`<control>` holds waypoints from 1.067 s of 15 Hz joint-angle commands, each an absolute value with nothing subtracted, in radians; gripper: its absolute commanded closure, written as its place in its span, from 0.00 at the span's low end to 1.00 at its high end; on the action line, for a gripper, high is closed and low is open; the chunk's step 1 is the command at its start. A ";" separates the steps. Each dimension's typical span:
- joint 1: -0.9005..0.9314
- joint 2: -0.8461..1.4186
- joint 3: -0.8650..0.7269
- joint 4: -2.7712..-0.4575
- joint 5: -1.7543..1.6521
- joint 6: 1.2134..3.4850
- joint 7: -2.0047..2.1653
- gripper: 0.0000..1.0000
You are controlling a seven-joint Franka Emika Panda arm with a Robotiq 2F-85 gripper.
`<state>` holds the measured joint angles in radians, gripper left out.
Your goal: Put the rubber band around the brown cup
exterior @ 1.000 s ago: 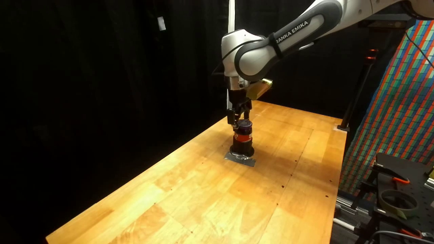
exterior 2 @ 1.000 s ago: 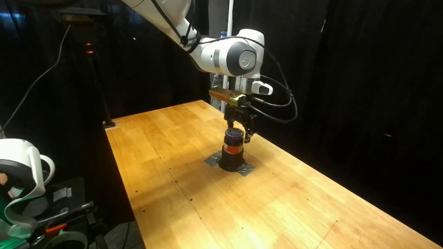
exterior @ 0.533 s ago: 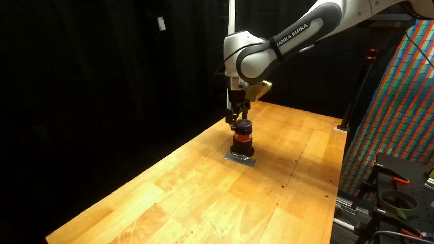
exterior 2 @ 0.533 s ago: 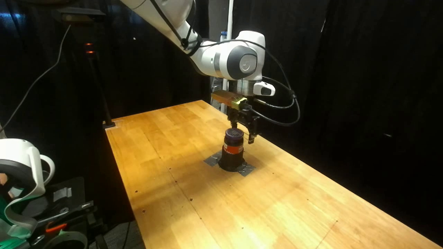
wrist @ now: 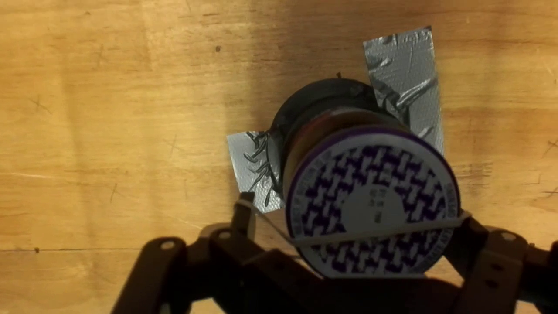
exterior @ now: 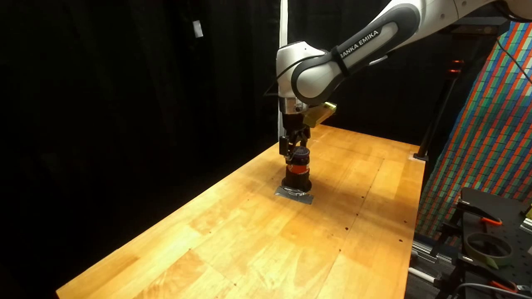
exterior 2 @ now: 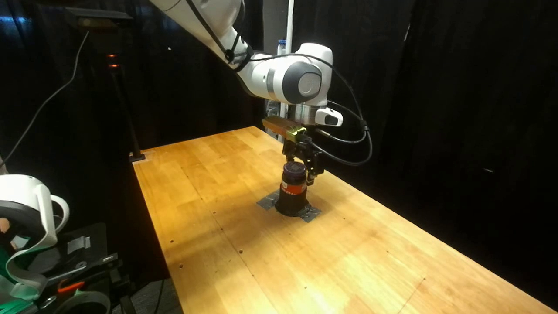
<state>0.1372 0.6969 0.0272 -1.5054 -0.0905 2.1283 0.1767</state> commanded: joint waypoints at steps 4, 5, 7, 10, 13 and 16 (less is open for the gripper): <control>0.124 0.548 0.020 -1.710 -0.063 2.149 0.177 0.00; 0.122 0.531 0.020 -1.737 -0.057 2.157 0.179 0.00; 0.116 0.503 0.021 -1.789 -0.045 2.182 0.176 0.00; 0.109 0.470 0.016 -1.869 -0.046 2.238 0.183 0.26; 0.112 0.430 0.004 -1.965 -0.056 2.379 0.217 0.49; 0.118 0.382 -0.008 -2.079 -0.058 2.585 0.255 0.73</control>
<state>0.1120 0.4725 0.0122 -1.9289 -0.0541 2.4218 0.2118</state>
